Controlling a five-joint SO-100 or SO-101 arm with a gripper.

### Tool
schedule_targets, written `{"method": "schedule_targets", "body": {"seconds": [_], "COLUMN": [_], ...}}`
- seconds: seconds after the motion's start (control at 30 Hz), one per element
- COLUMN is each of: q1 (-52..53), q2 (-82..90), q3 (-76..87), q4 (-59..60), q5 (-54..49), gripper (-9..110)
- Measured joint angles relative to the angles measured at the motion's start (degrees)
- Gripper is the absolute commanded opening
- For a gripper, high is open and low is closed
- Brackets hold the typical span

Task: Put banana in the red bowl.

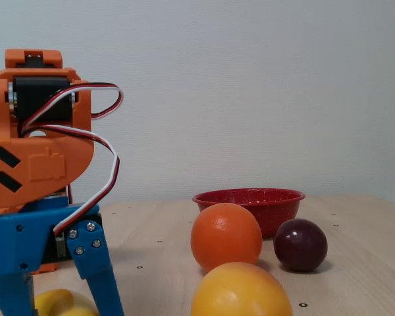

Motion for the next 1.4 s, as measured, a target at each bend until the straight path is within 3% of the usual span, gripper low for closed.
{"method": "schedule_targets", "body": {"seconds": [0.33,0.83,1.4], "q1": [0.09,-0.26,-21.62], "q2": [1.41,22.59,33.31], "q3": [0.88,3.25,5.89], "q4": [1.23,10.63,12.83], "q5": [1.58,2.81,12.74], "gripper": [0,0,0]}}
